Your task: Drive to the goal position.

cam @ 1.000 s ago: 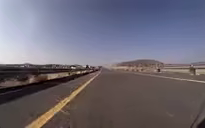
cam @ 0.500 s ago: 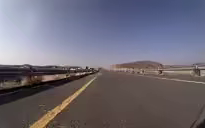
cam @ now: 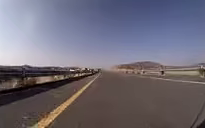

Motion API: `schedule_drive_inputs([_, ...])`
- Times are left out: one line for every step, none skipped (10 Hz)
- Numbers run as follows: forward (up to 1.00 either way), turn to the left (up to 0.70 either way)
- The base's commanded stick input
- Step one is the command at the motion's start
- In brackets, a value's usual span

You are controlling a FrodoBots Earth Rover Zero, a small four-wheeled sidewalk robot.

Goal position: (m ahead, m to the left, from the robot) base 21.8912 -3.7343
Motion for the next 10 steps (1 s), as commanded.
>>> schedule_drive_inputs([0.85,0.00])
schedule_drive_inputs([0.85,0.00])
schedule_drive_inputs([0.85,0.00])
schedule_drive_inputs([0.85,0.00])
schedule_drive_inputs([0.85,0.00])
schedule_drive_inputs([0.85,0.00])
schedule_drive_inputs([0.85,0.00])
schedule_drive_inputs([0.85,0.00])
schedule_drive_inputs([0.85,0.00])
schedule_drive_inputs([0.85,0.00])
